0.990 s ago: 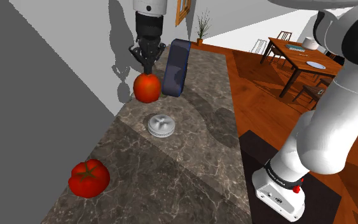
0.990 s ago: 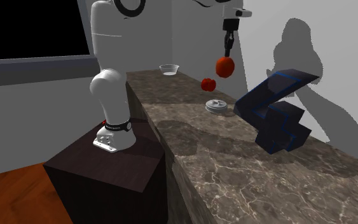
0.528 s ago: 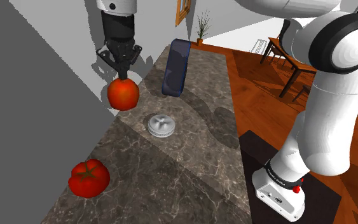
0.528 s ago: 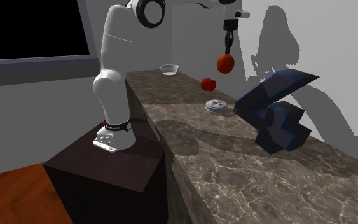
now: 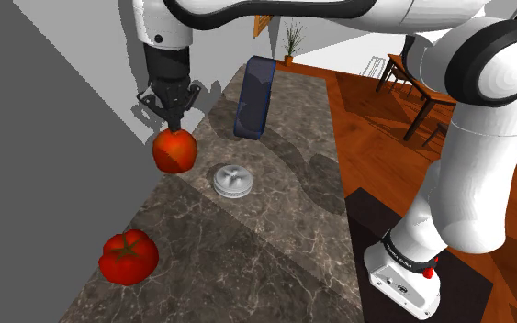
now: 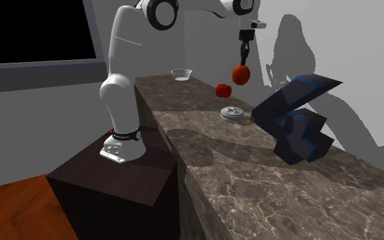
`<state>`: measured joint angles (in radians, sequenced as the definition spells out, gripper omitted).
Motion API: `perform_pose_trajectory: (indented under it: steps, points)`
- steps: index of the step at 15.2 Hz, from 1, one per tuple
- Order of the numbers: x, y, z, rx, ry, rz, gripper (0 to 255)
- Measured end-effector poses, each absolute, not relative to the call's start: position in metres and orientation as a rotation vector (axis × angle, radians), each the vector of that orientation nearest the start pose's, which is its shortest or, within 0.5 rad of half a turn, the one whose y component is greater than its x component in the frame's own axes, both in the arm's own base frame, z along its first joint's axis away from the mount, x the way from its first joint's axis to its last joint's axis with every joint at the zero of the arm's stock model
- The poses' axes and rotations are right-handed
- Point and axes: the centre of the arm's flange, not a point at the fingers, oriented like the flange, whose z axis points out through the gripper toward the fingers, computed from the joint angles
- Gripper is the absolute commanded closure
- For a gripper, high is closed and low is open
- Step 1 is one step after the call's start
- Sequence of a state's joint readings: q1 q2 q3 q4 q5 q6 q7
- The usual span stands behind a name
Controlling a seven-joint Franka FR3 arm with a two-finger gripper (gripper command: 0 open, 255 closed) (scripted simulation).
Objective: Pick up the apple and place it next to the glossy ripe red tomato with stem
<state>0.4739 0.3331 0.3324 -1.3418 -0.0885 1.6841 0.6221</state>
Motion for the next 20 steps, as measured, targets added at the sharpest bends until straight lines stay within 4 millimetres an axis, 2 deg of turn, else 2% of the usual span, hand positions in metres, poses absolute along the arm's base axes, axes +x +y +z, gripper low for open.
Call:
perform_pose_trajectory:
  steps: [20]
  points:
    - [0.486,0.444,0.445,-3.098,-0.271,-0.013,255]
